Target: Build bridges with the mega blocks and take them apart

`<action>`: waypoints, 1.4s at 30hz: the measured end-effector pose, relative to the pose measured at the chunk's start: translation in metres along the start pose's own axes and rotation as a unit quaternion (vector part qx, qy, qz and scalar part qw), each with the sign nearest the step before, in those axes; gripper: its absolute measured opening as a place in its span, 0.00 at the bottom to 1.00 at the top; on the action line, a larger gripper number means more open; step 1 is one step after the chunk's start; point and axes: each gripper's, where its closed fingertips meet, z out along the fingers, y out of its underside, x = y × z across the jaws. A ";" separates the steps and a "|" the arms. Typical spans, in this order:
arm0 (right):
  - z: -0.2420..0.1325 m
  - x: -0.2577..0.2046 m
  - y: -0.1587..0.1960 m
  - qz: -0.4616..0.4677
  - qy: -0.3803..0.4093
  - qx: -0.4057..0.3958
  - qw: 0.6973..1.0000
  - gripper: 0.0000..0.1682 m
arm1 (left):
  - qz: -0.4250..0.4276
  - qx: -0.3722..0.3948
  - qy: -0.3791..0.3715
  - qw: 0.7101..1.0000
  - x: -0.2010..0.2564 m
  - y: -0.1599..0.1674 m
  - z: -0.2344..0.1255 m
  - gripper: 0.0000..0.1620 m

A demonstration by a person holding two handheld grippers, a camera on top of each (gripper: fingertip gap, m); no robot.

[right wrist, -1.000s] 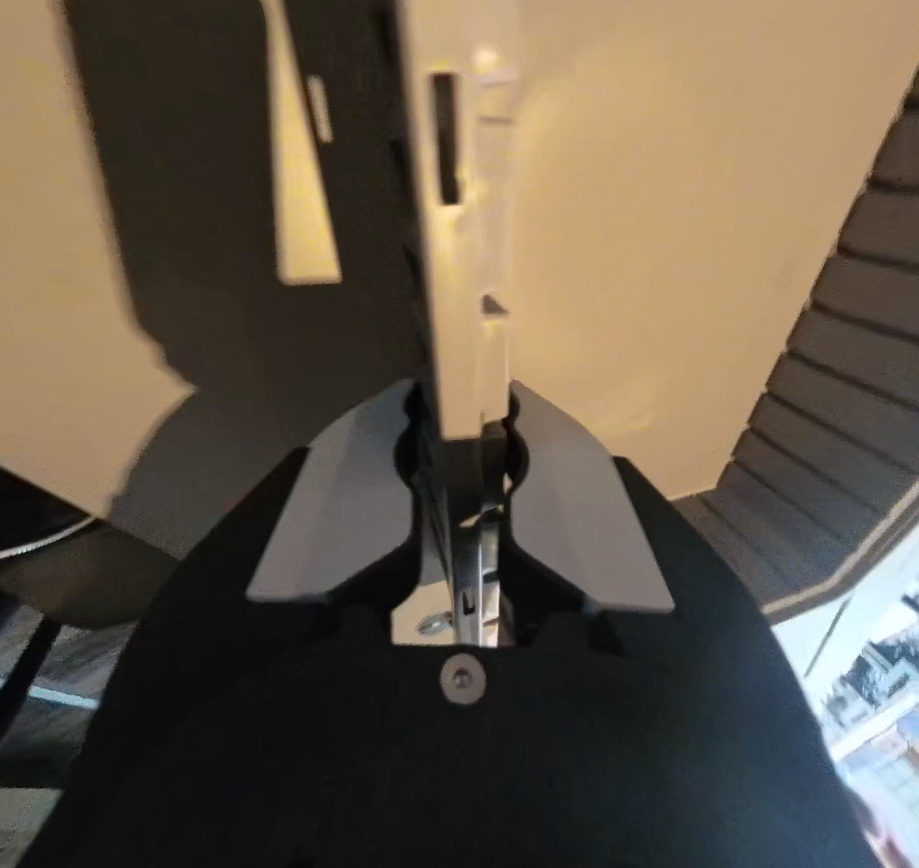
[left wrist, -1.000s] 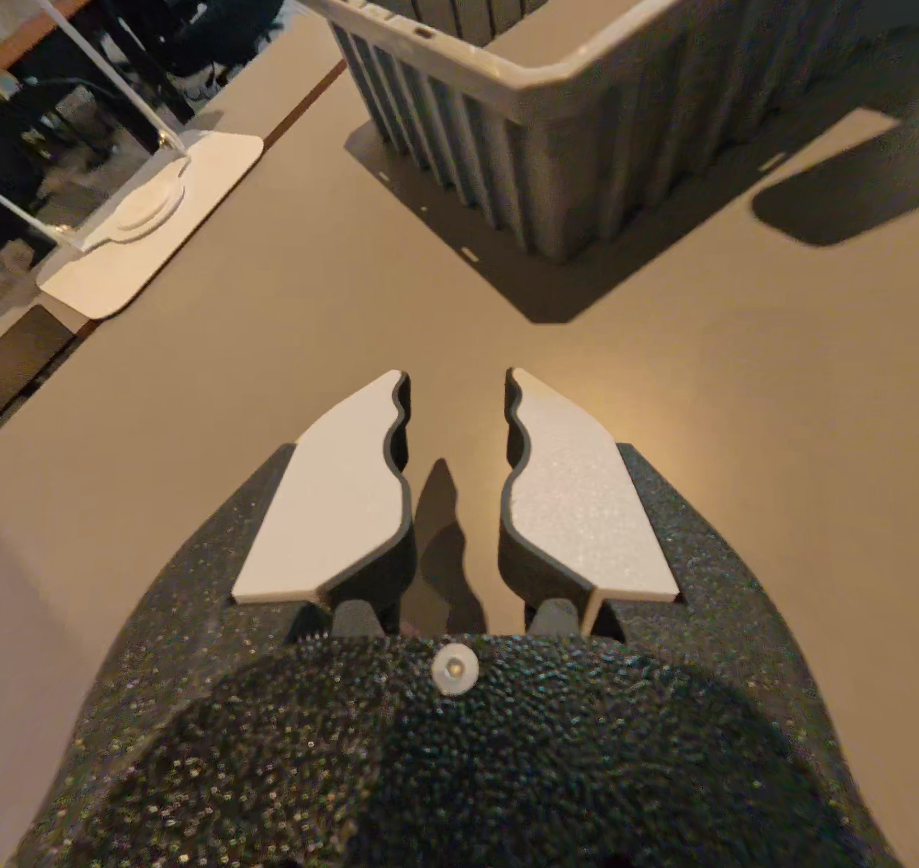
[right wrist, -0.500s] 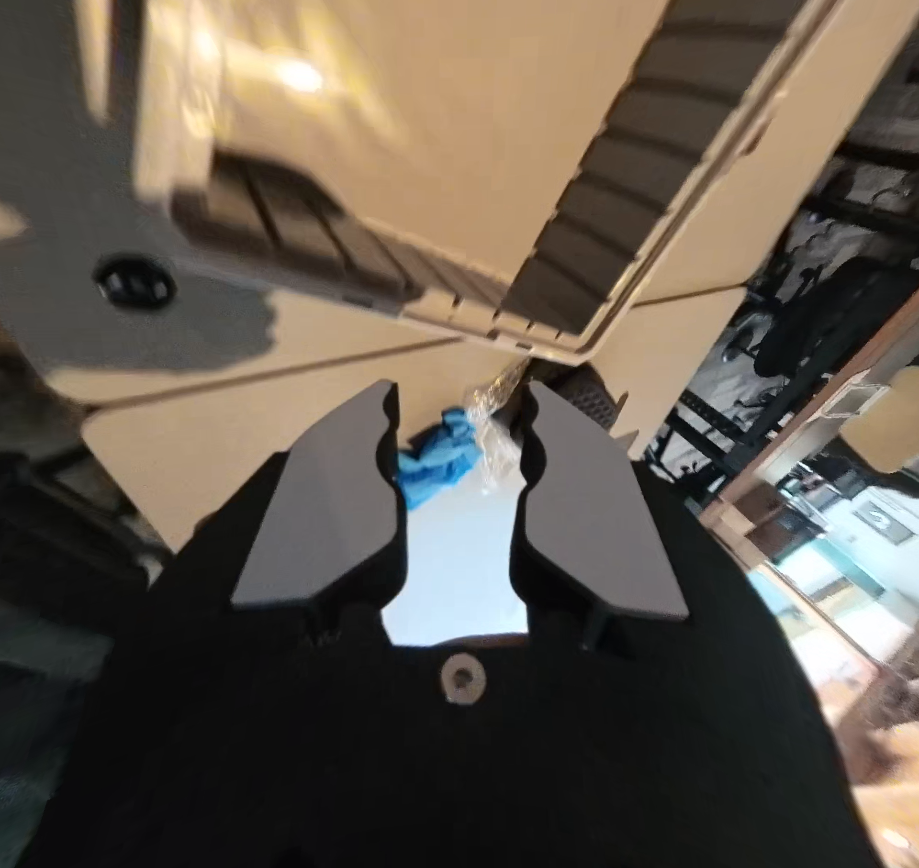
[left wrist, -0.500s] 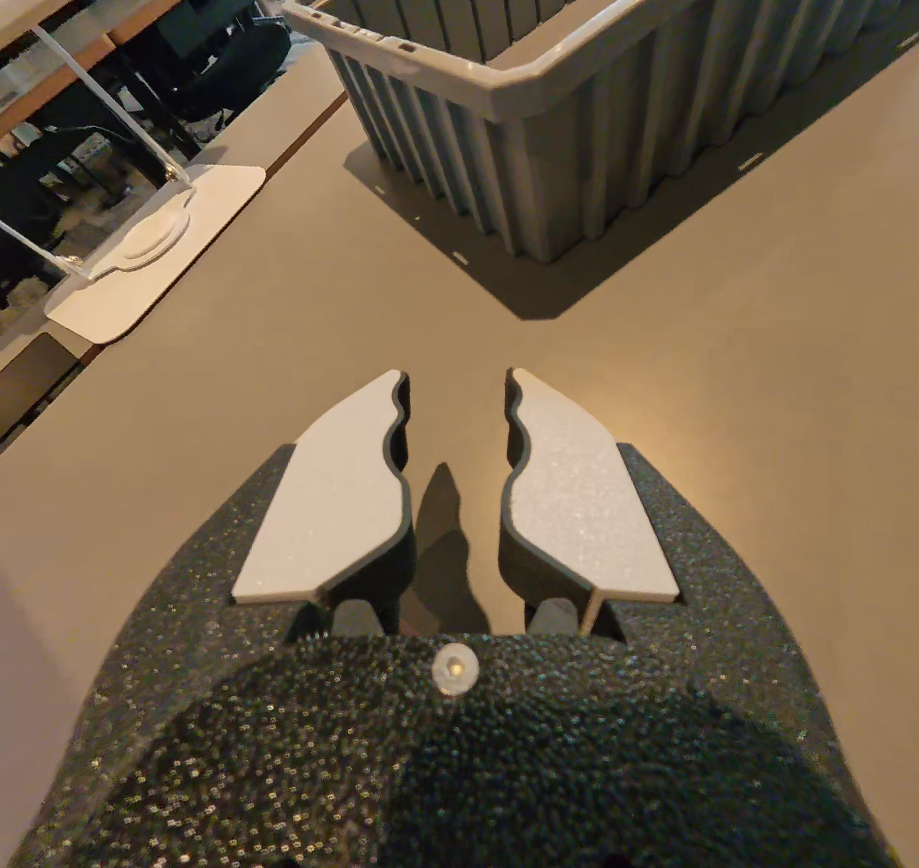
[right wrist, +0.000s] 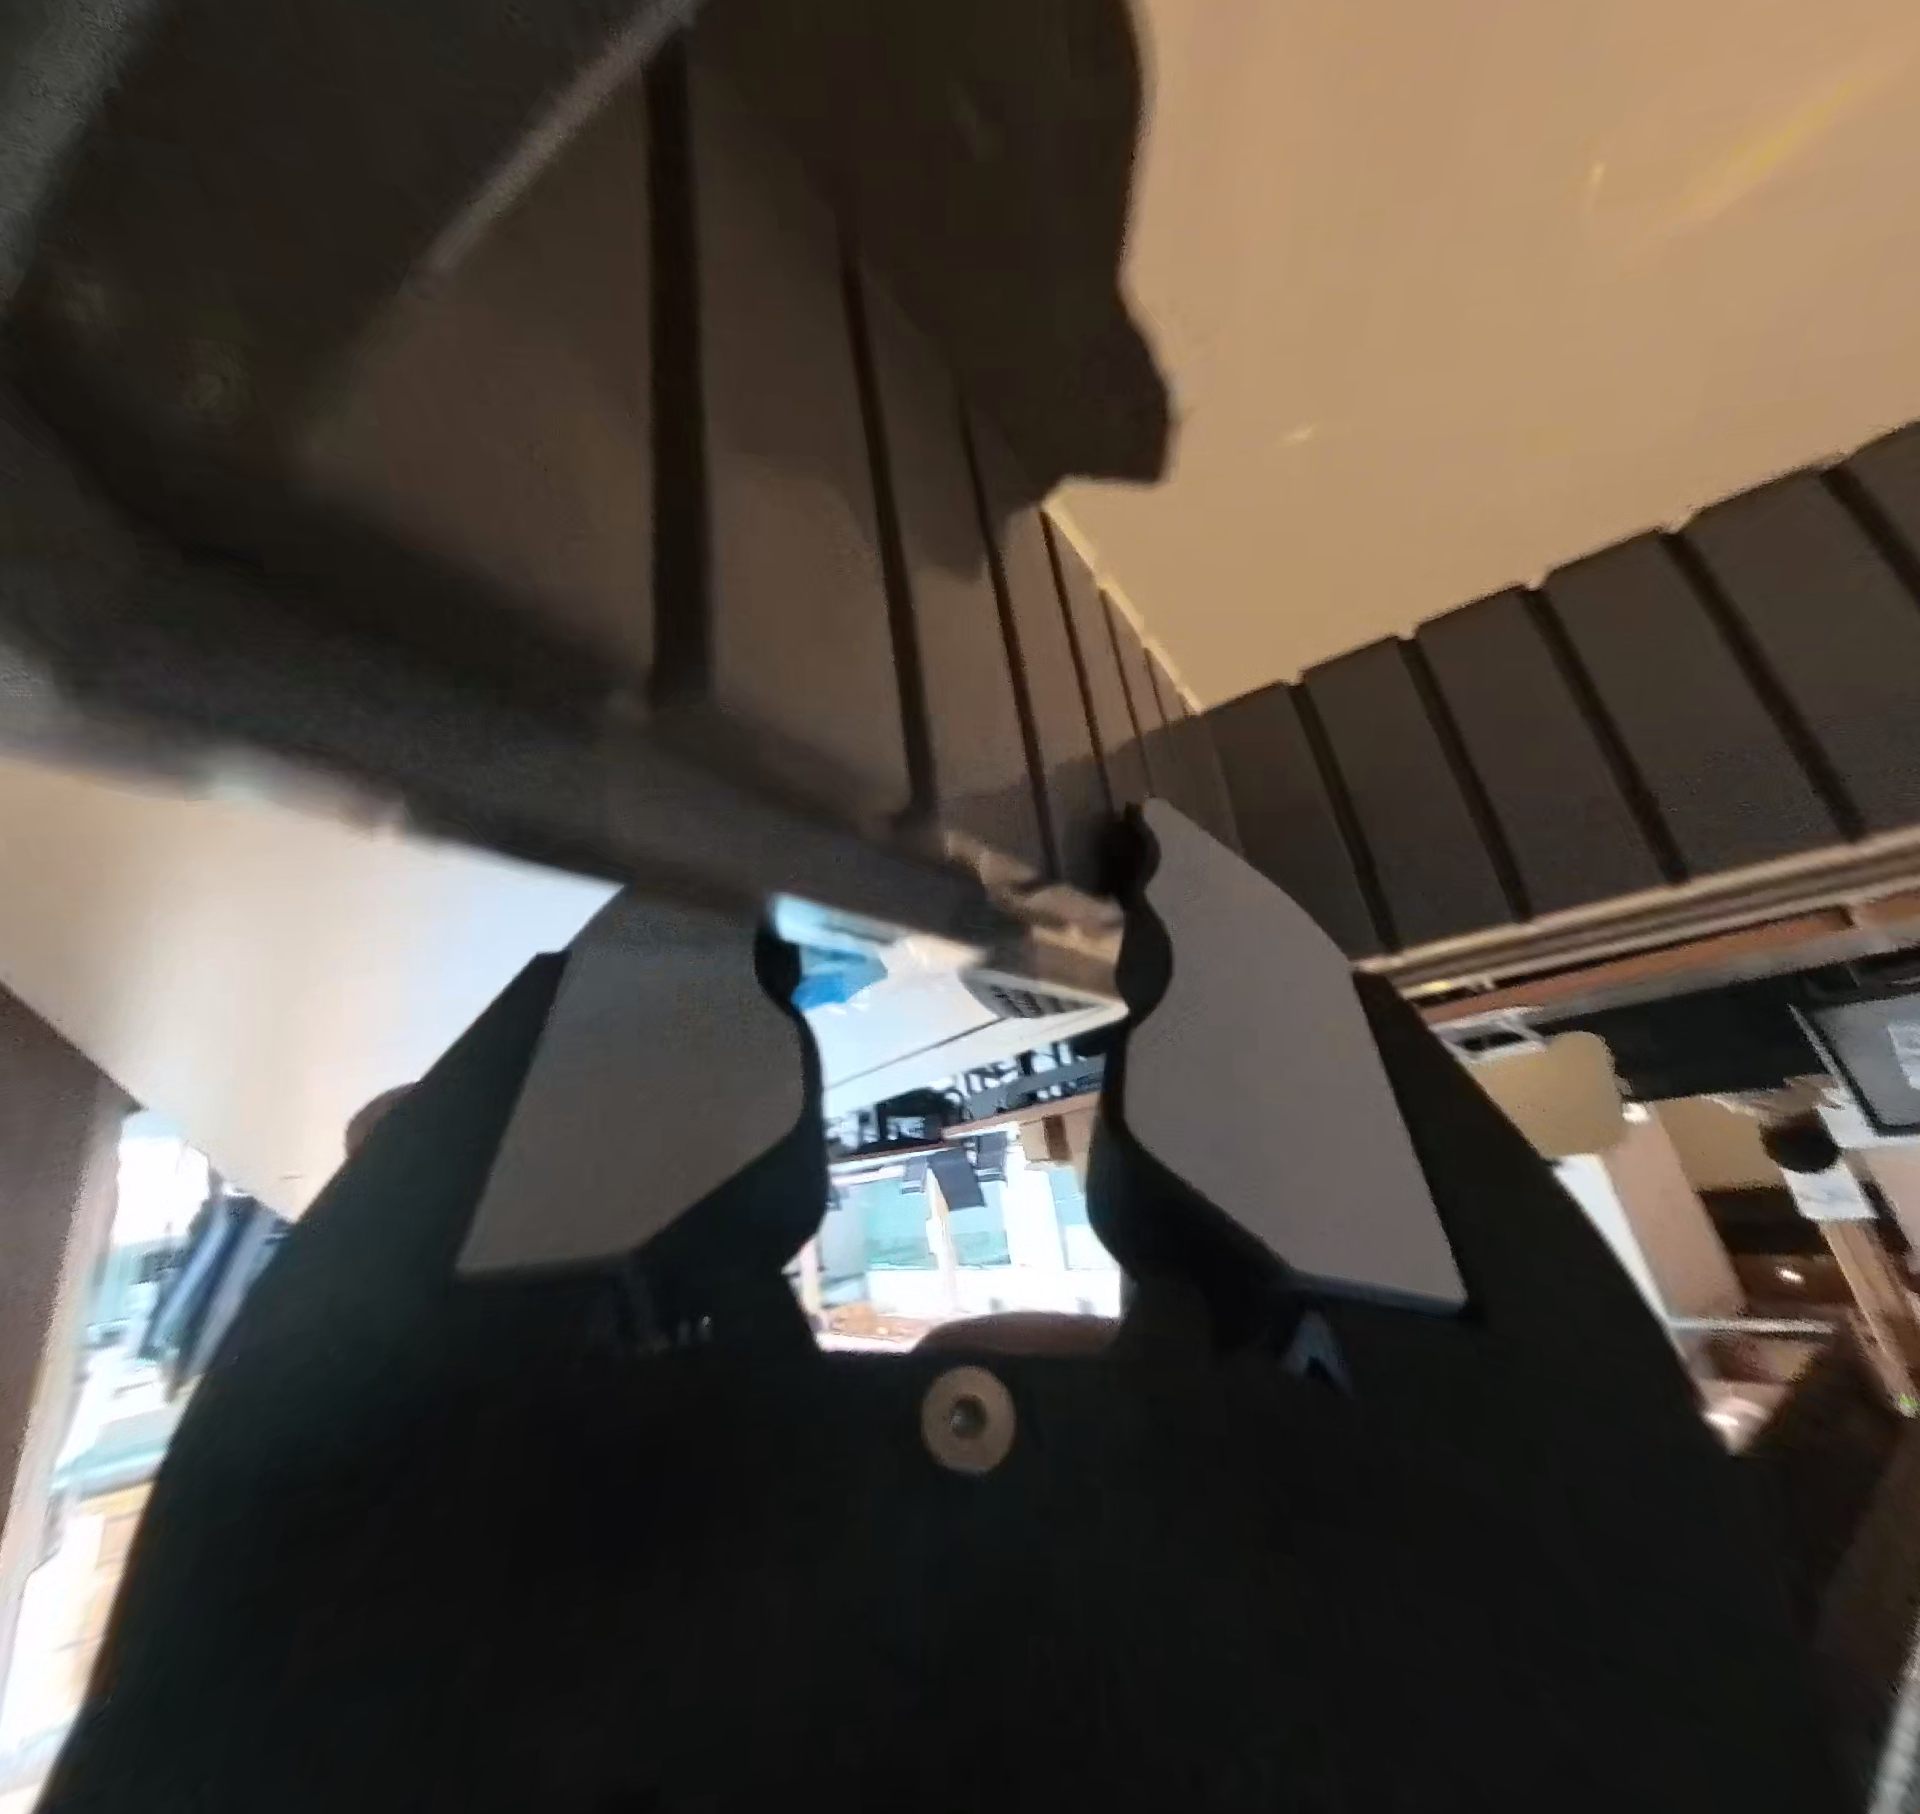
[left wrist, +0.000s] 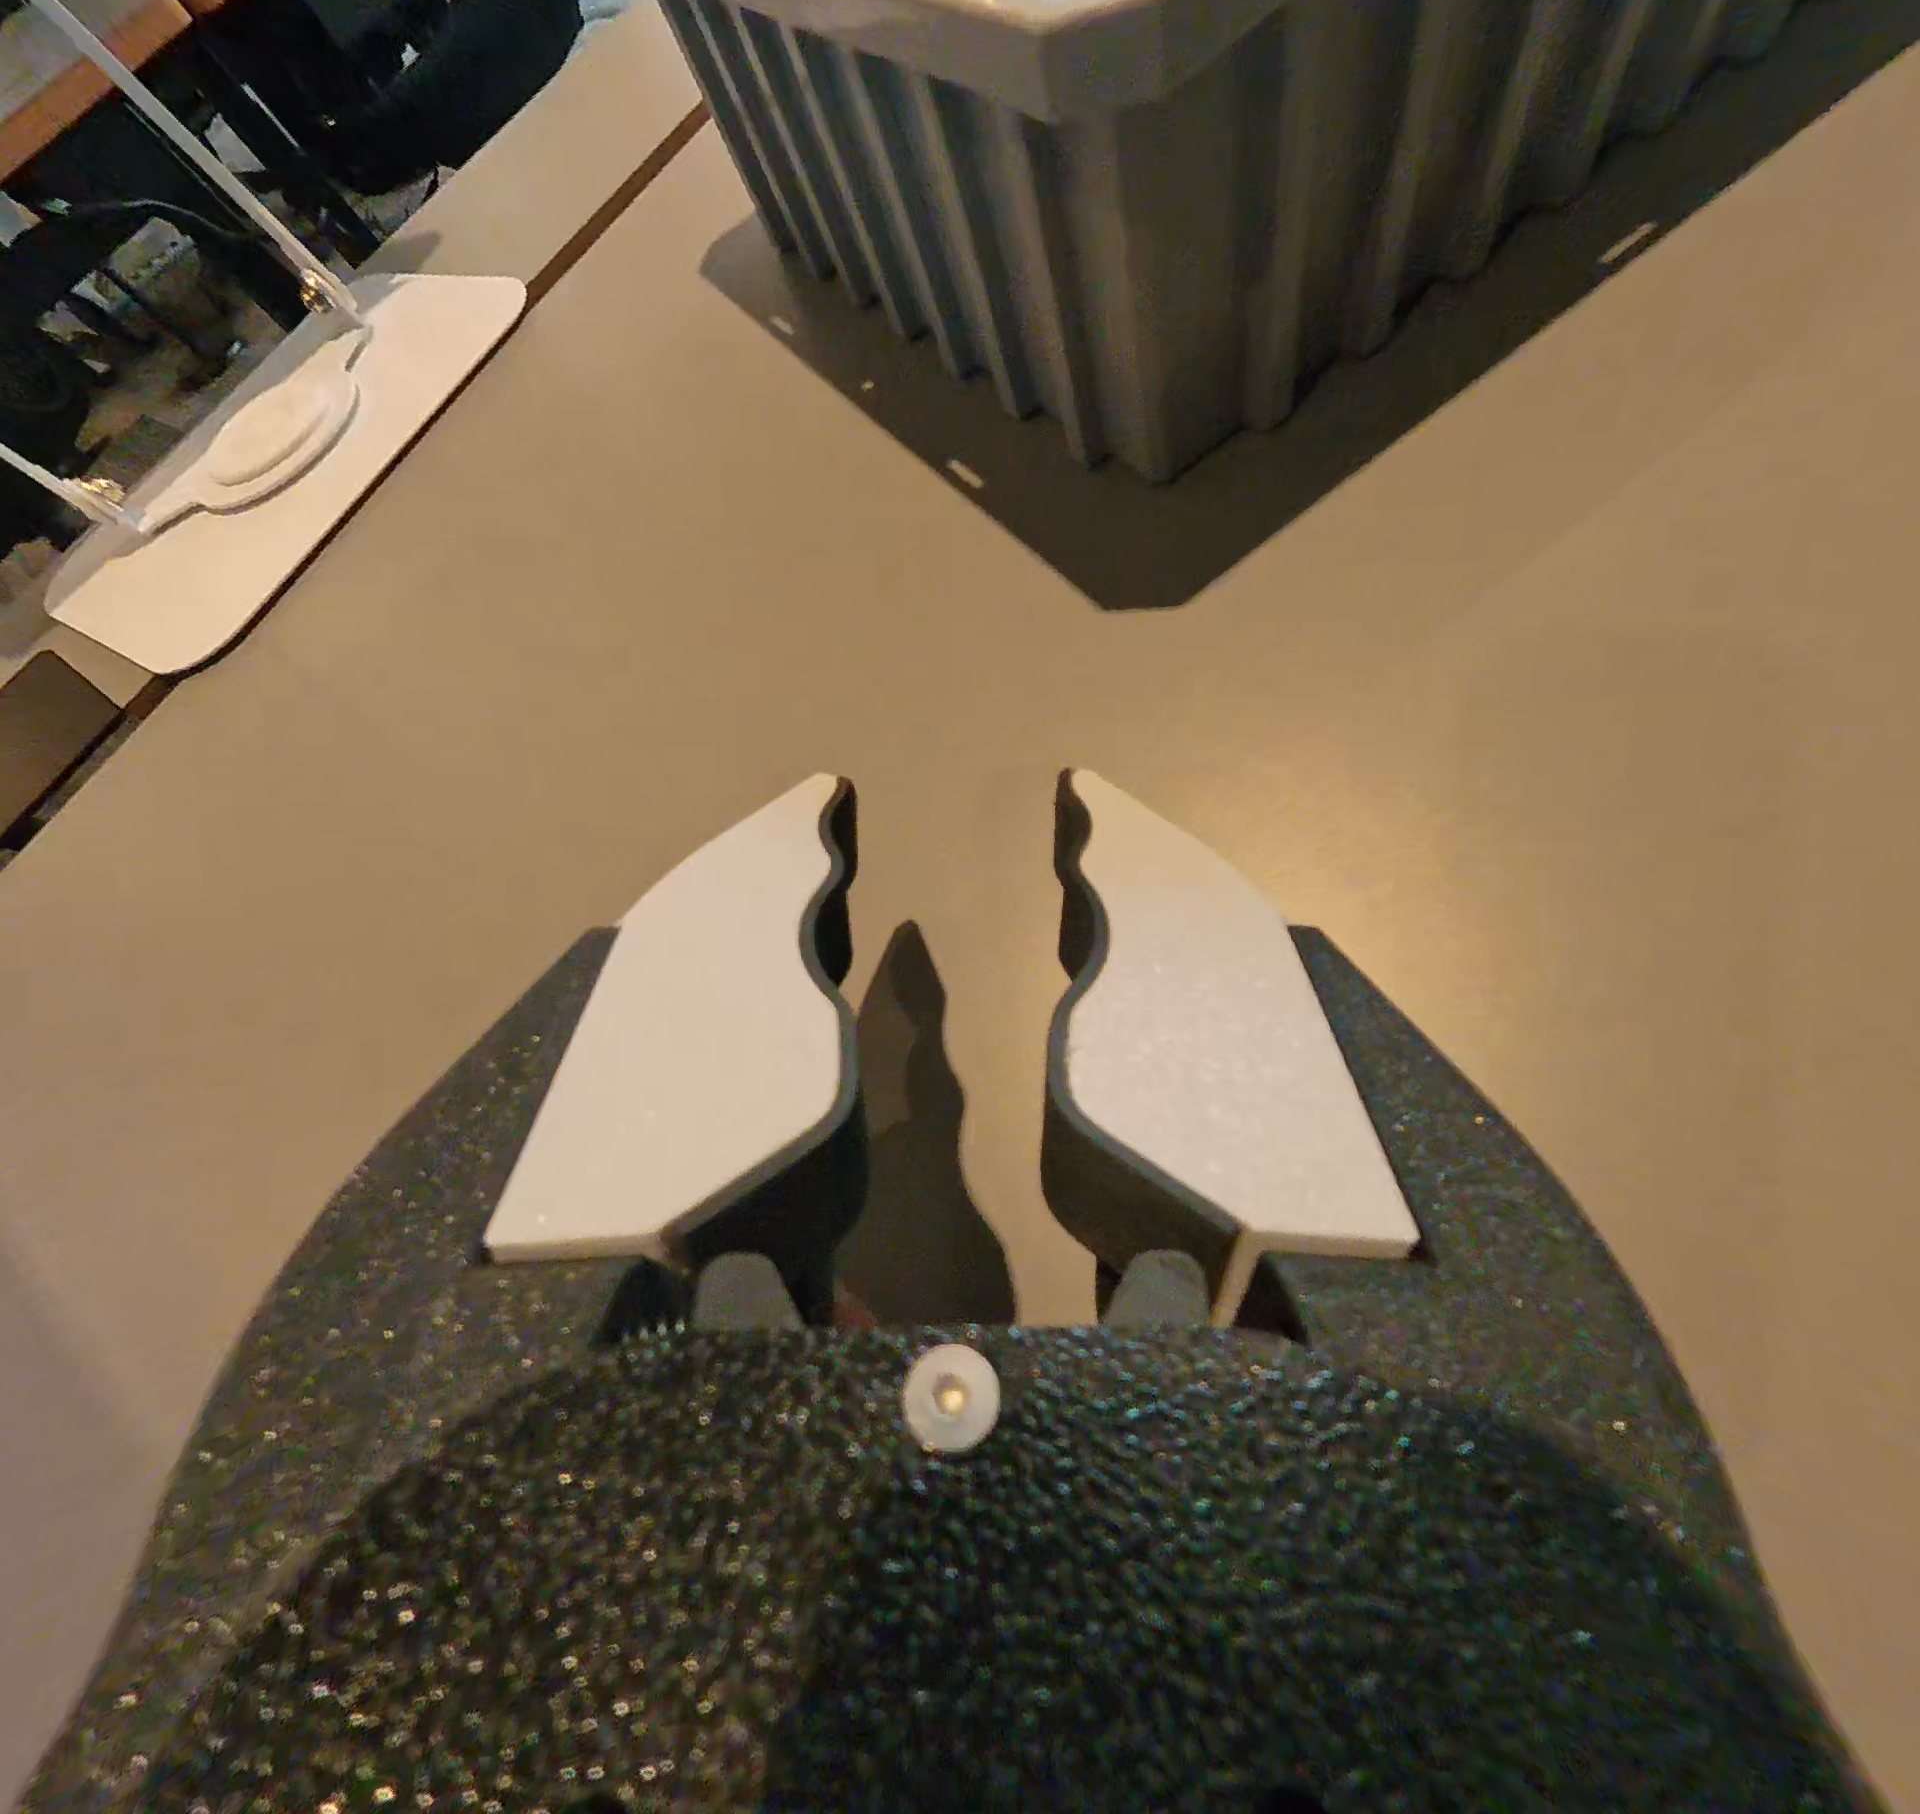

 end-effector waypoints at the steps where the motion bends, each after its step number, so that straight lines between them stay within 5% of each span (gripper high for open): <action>1: 0.004 -0.001 -0.005 0.009 -0.010 0.005 1.000 0.34 | 0.002 0.000 0.001 1.000 0.001 0.000 0.000 0.22; 16: -0.011 -0.010 -0.032 0.201 -0.063 0.055 0.976 0.33 | -0.003 0.004 0.004 1.000 0.004 0.000 -0.004 0.22; 27: -0.046 -0.021 -0.079 0.394 -0.112 0.024 0.912 0.24 | -0.003 -0.001 0.004 1.000 0.004 0.000 -0.002 0.22; 31: -0.057 -0.004 -0.100 0.462 -0.104 0.023 0.881 0.21 | -0.002 0.001 0.008 1.000 0.007 -0.001 -0.001 0.22; 42: -0.034 0.066 -0.085 0.466 -0.068 0.012 0.882 0.15 | -0.002 0.006 0.007 1.000 0.006 -0.002 -0.004 0.22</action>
